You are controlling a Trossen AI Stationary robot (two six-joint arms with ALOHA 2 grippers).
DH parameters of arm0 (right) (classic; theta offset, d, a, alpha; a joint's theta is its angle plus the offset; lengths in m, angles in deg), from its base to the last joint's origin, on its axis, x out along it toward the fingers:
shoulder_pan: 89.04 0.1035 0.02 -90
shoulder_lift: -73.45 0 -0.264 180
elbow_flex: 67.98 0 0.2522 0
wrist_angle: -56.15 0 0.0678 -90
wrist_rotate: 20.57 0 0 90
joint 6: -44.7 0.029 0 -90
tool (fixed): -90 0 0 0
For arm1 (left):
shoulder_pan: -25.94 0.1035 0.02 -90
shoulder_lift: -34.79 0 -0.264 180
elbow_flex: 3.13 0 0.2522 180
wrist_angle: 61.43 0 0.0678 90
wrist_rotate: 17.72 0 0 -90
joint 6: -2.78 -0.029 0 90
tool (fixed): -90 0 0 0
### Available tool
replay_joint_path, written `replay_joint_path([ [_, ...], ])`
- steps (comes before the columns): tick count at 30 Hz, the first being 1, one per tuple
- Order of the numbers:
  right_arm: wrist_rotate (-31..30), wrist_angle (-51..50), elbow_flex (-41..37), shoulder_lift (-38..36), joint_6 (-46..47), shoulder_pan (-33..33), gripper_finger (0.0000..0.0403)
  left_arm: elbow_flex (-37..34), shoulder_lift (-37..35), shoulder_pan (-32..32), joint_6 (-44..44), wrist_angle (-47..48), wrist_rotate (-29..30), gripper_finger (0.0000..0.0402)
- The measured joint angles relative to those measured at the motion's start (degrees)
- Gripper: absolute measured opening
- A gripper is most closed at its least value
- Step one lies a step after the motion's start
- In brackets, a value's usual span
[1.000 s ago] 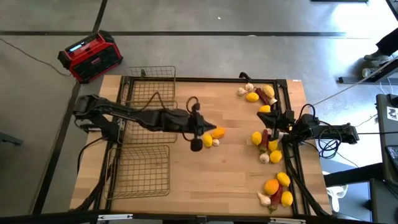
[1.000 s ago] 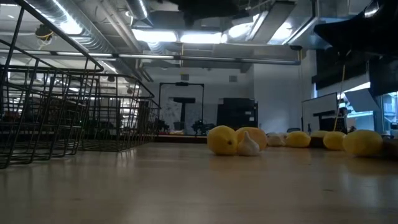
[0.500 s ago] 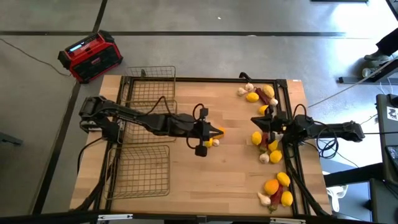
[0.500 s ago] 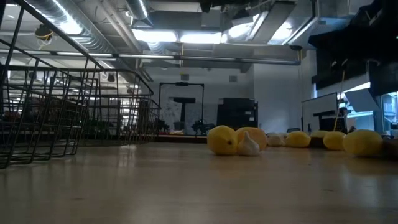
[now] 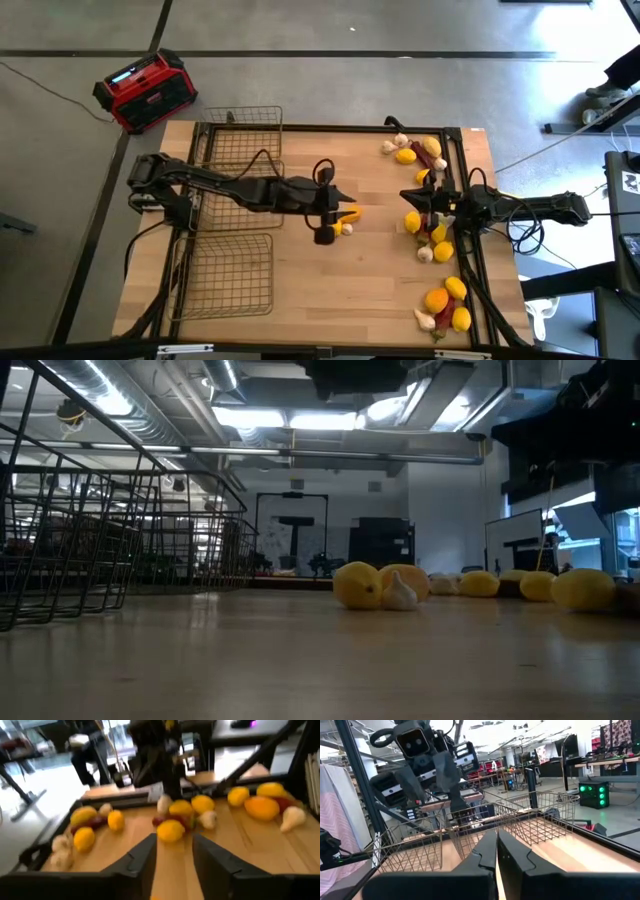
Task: Sort produce into baskets
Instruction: Put the garlic in the top wire basket
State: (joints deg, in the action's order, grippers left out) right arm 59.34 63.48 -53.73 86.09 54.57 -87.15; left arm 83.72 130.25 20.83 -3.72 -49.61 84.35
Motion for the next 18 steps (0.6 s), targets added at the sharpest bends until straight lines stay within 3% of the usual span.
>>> replay_joint_path([
  [5,-0.2,-0.2,0.0,0.0,0.0,0.0,0.0016,1.9,-4.4,-0.9,1.1,8.6,0.1,0.0158],
  [11,-0.2,-0.2,0.0,0.0,-0.1,0.0,0.0016,1.9,-11.7,-0.9,7.7,21.0,1.8,0.015],
  [18,-0.2,-0.2,0.0,0.0,0.1,0.0,0.0016,1.9,-17.0,-0.8,18.6,47.0,3.6,0.0135],
])
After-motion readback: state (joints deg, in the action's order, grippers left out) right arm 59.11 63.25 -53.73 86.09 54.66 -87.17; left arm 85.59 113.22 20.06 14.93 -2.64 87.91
